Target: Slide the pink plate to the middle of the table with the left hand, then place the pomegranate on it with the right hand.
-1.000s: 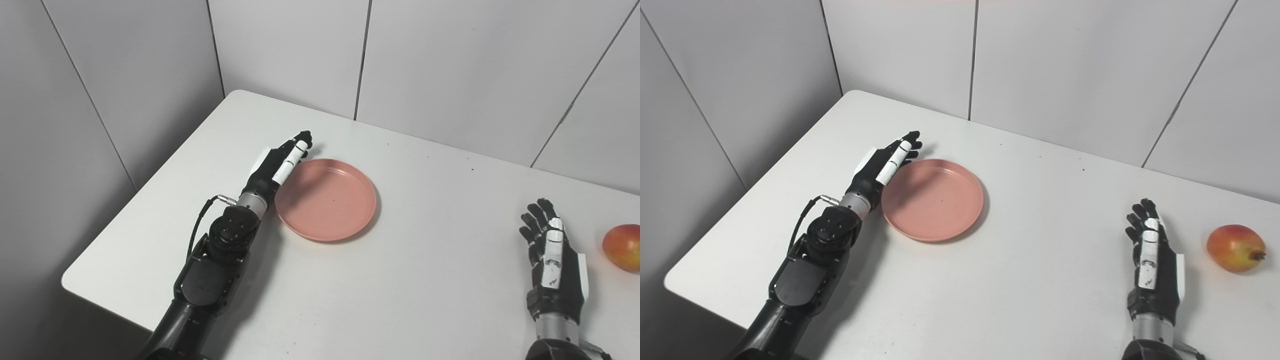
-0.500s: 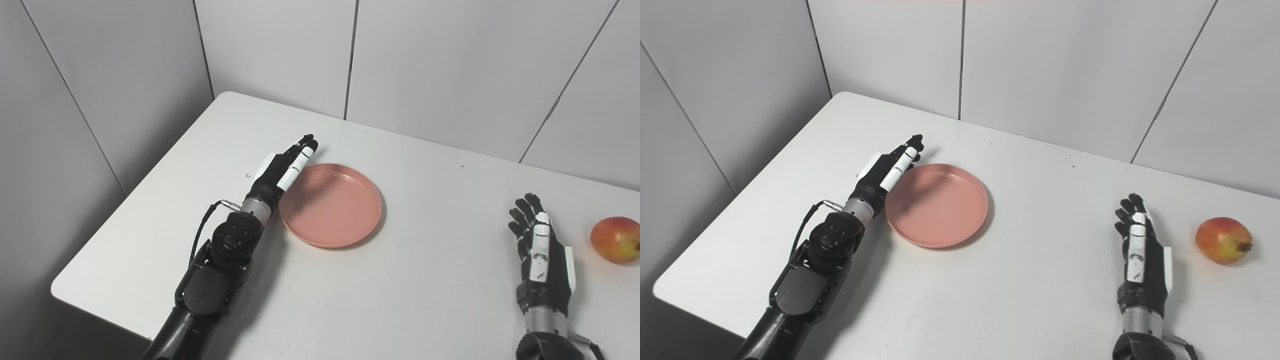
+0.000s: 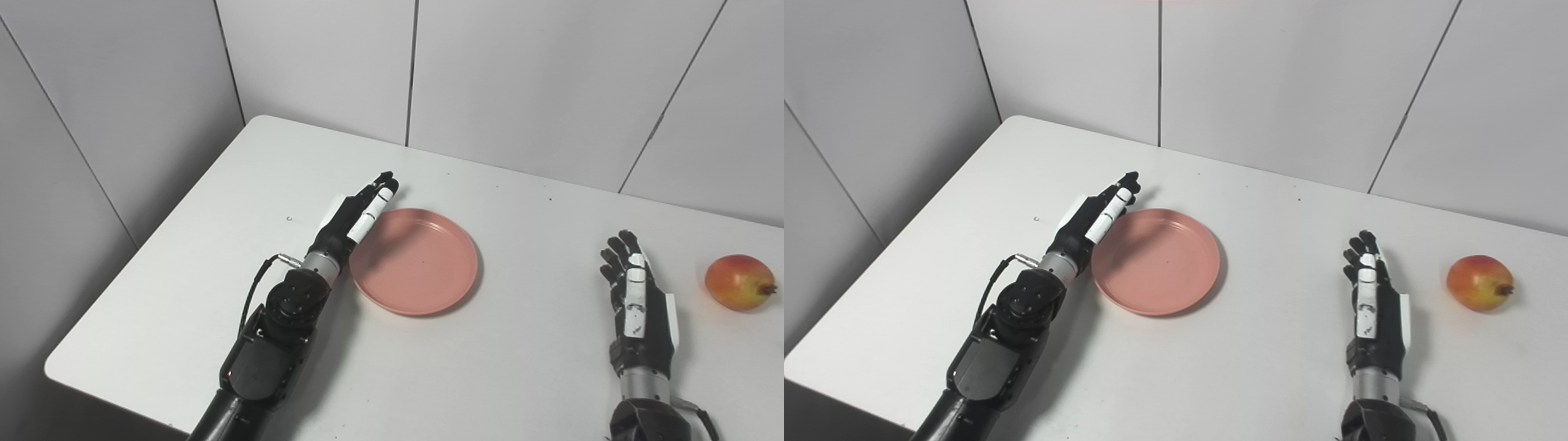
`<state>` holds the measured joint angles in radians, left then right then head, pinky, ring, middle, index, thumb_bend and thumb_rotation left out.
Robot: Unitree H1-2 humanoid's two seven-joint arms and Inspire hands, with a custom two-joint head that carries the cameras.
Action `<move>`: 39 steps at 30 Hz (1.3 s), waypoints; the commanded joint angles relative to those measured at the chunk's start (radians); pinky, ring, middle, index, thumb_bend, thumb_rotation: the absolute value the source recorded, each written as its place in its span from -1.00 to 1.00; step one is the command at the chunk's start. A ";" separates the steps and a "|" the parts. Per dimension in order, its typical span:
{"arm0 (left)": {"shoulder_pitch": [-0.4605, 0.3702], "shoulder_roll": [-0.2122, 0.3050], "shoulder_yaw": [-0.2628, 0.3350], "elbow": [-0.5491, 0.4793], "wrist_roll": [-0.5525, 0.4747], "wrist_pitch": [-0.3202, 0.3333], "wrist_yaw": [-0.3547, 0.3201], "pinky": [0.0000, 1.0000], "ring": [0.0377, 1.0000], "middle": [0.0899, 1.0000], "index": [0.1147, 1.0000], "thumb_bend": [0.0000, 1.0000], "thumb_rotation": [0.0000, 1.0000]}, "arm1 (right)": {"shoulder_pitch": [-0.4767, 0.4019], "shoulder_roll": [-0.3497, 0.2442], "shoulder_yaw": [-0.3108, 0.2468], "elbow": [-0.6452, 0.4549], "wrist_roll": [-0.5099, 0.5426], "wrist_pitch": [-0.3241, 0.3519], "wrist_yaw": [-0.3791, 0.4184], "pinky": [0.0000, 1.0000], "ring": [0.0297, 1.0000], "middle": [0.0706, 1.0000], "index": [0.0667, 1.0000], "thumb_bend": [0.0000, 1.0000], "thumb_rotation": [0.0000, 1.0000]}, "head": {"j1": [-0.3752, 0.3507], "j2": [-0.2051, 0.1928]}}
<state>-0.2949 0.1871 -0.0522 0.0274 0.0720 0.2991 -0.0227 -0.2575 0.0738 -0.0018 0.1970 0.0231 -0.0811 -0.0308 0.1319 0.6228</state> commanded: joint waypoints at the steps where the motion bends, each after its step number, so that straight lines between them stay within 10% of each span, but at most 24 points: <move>1: -0.027 -0.013 -0.020 -0.021 0.005 -0.001 -0.028 0.88 0.85 0.85 0.82 0.22 1.00 | 0.018 0.016 0.009 -0.002 -0.006 0.009 -0.007 0.83 0.80 0.79 0.79 0.10 0.89 | -0.017 0.001; 24: -0.013 -0.010 -0.041 -0.032 -0.015 -0.045 -0.073 0.84 0.85 0.87 0.87 0.18 1.00 | 0.004 0.064 0.038 0.028 -0.064 -0.010 -0.046 0.80 0.77 0.75 0.73 0.04 0.88 | -0.262 0.006; 39: -0.003 -0.054 -0.052 -0.044 -0.002 -0.048 -0.075 0.85 0.87 0.89 0.88 0.20 1.00 | 0.002 0.062 0.039 0.032 -0.061 -0.013 -0.046 0.78 0.77 0.72 0.71 0.05 0.90 | -0.269 0.008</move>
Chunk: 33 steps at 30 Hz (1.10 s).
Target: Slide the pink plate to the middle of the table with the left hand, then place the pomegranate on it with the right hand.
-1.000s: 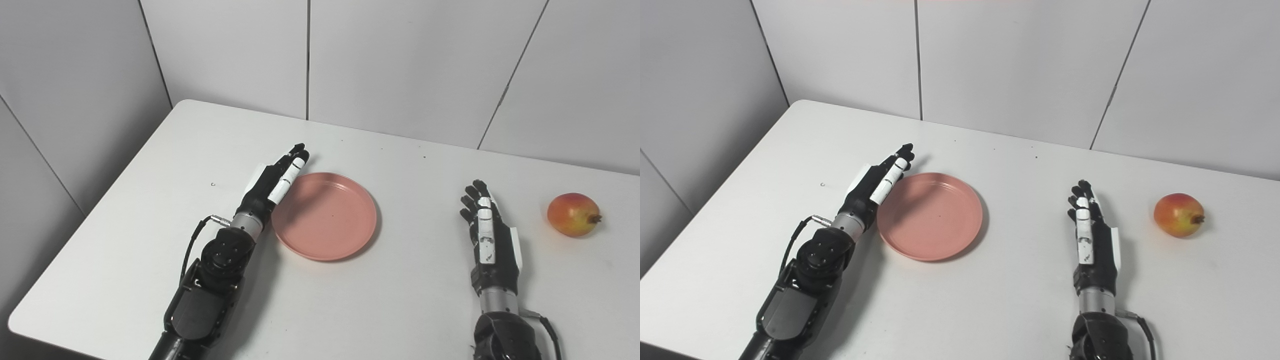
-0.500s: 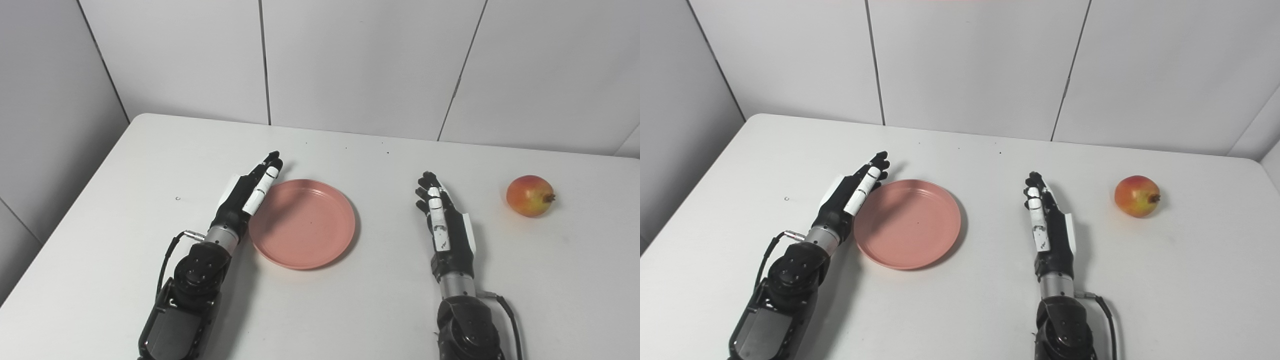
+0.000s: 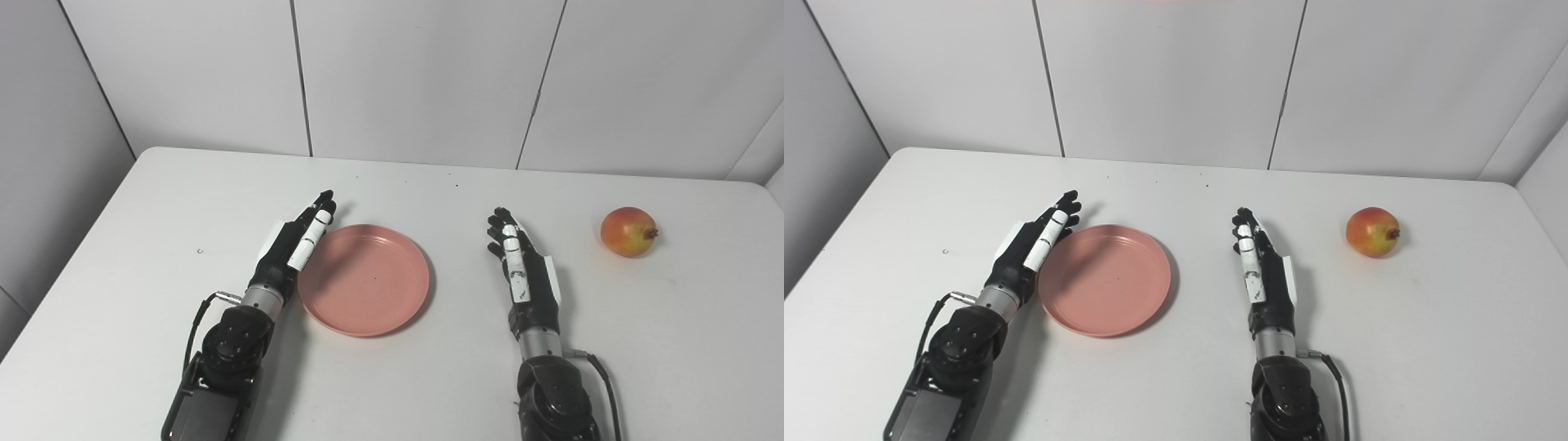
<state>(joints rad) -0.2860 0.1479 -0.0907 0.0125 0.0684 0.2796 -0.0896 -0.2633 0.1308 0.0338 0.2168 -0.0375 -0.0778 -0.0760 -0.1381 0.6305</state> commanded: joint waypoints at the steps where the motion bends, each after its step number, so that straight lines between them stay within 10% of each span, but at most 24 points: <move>1: -0.011 -0.019 -0.015 -0.030 0.002 -0.033 -0.009 0.85 0.88 0.89 0.89 0.19 1.00 | 0.008 0.005 0.002 0.012 0.002 -0.018 -0.001 0.77 0.76 0.72 0.70 0.04 0.88 | 0.001 0.000; 33: 0.015 -0.069 -0.039 -0.055 -0.023 -0.033 -0.052 0.83 0.88 0.90 0.91 0.20 1.00 | 0.014 -0.006 0.000 -0.003 0.019 -0.007 0.011 0.78 0.74 0.72 0.72 0.07 0.88 | 0.045 0.009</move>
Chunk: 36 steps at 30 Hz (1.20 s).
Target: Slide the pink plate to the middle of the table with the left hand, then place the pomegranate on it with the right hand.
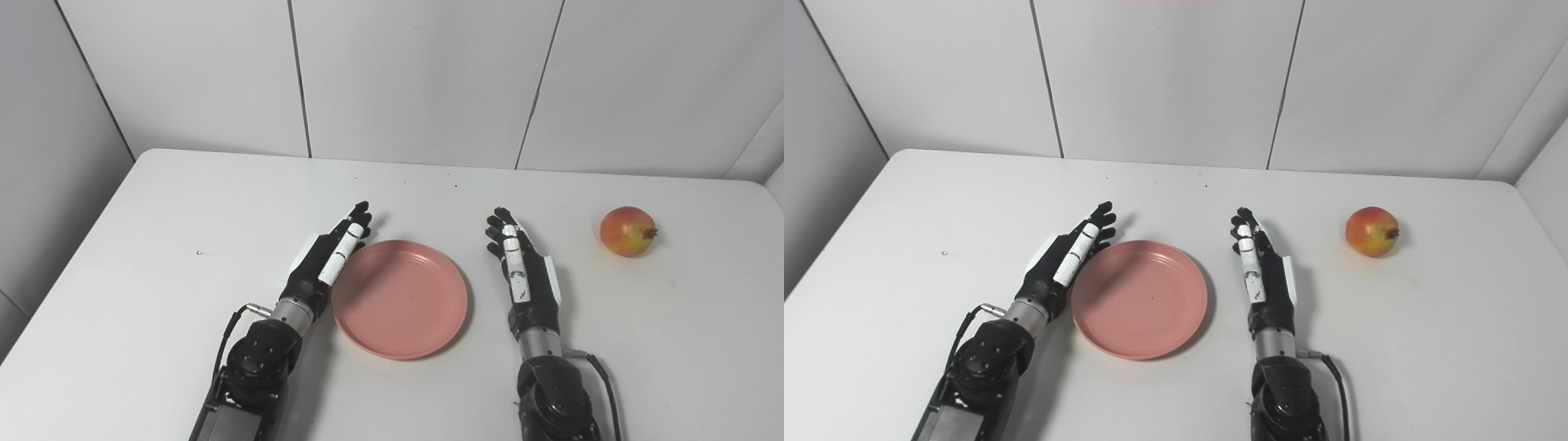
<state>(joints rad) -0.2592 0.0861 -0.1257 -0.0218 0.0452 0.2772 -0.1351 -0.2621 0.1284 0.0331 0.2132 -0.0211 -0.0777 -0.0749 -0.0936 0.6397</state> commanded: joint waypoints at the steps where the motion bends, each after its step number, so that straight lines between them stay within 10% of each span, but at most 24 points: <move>1: -0.012 -0.008 -0.003 -0.019 0.000 -0.030 -0.003 0.83 0.88 0.90 0.90 0.20 1.00 | 0.013 -0.005 0.002 0.001 -0.001 -0.008 0.008 0.78 0.74 0.72 0.72 0.07 0.88 | -0.004 -0.002; 36: -0.001 0.023 0.012 -0.002 -0.013 -0.071 -0.028 0.84 0.89 0.92 0.92 0.20 1.00 | 0.000 -0.057 -0.002 -0.096 -0.345 -0.128 -0.242 0.64 0.77 0.75 0.74 0.21 0.56 | -0.124 -0.036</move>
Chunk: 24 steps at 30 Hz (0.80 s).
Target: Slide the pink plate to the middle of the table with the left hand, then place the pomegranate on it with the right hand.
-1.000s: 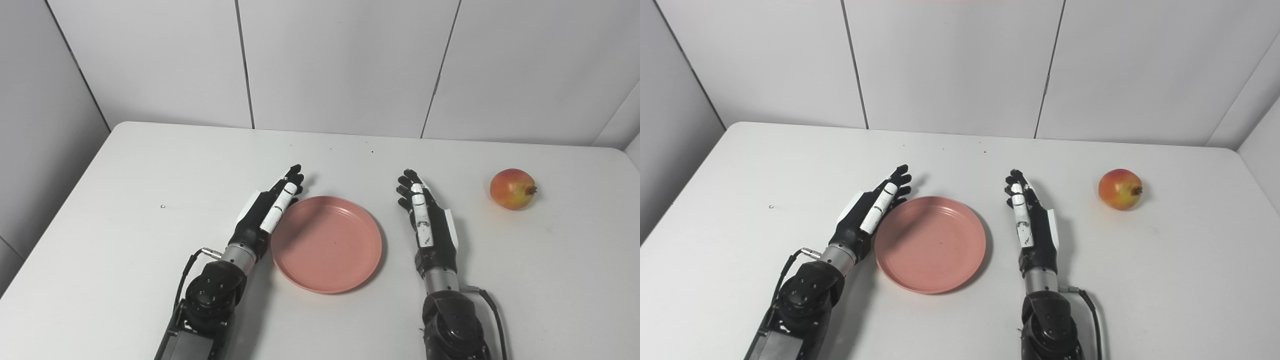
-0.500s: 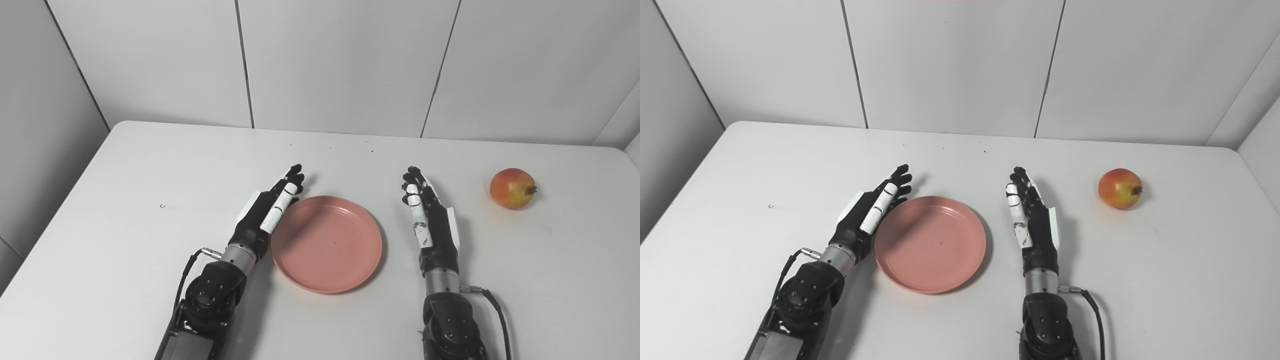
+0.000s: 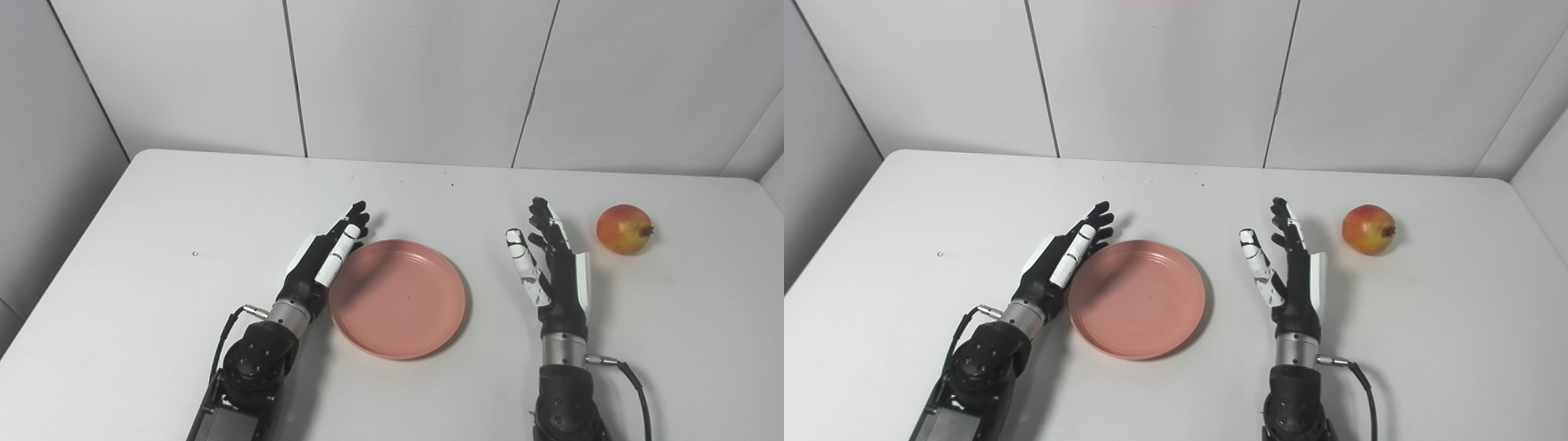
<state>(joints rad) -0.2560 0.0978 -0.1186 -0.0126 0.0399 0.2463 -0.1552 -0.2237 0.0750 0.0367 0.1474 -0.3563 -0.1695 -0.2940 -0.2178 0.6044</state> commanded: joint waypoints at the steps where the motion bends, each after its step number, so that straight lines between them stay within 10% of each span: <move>1: -0.002 0.013 0.009 -0.011 -0.010 -0.042 -0.009 0.84 0.89 0.92 0.92 0.20 1.00 | -0.043 -0.008 -0.007 -0.027 -0.017 -0.030 -0.028 0.62 0.77 0.76 0.74 0.23 0.55 | -0.025 -0.007; 24: -0.011 0.024 0.056 0.098 -0.102 -0.151 -0.057 0.93 0.94 0.94 0.94 0.19 0.99 | -0.140 -0.105 -0.048 -0.037 -0.123 0.106 -0.055 0.63 0.74 0.75 0.74 0.33 0.20 | -0.132 -0.051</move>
<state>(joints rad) -0.2478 0.1168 -0.0642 0.0877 -0.0530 0.1144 -0.2030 -0.3210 -0.0197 -0.0061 0.1505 -0.4680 -0.0689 -0.3309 -0.3497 0.5522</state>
